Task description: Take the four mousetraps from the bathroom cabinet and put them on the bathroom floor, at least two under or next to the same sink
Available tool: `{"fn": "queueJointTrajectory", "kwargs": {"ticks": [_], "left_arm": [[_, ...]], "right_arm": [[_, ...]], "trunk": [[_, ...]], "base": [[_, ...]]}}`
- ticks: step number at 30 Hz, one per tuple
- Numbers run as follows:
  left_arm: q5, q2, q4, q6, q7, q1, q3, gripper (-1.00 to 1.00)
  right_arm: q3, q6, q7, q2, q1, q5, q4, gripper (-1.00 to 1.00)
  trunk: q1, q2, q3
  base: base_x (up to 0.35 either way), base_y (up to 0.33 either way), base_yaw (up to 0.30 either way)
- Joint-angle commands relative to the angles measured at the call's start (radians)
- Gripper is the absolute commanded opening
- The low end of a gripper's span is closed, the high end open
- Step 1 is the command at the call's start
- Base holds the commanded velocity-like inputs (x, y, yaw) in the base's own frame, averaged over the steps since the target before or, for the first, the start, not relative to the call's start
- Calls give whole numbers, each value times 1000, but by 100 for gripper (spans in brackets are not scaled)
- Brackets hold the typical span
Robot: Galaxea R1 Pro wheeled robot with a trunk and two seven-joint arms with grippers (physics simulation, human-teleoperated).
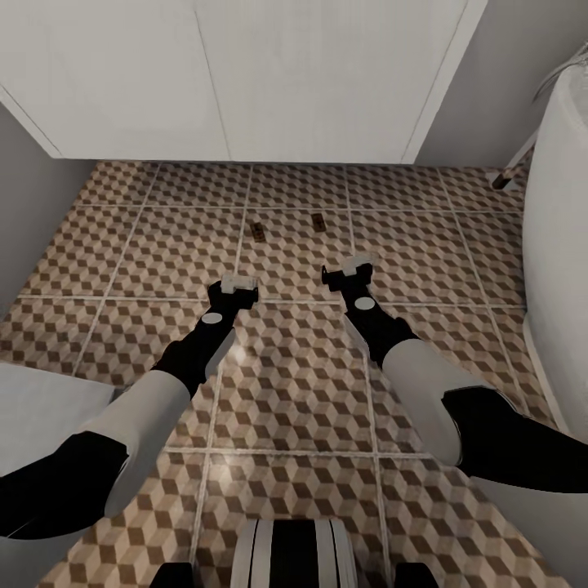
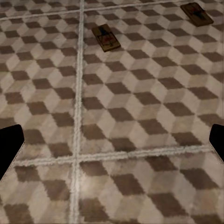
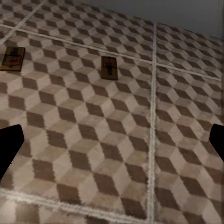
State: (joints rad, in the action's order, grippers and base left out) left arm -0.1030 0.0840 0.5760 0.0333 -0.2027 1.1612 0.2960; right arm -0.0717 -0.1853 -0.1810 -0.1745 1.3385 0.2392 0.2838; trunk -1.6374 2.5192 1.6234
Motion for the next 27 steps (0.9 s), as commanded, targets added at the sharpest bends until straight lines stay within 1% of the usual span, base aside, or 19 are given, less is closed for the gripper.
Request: {"fn": "queueJointTrajectory", "kwargs": {"ticks": [1,12,27], "left_arm": [[-11,-1,1,4,-9,0,8,100],[-10,-3,-1,4,-8,-9,7,100],[-10,-5,-13,4,-8,-48,8,100]], "right_arm": [[-5,0,-9,0,1,6,-2,100],[-4,0,-9,0,1,6,-13,100],[-3,-3,-11,0,0,6,-100,100]], "trunk": [[0,0,-3],[5,-3,-46],[12,-6,-104]], "base": [[0,0,0],[0,0,0],[0,0,0]]}}
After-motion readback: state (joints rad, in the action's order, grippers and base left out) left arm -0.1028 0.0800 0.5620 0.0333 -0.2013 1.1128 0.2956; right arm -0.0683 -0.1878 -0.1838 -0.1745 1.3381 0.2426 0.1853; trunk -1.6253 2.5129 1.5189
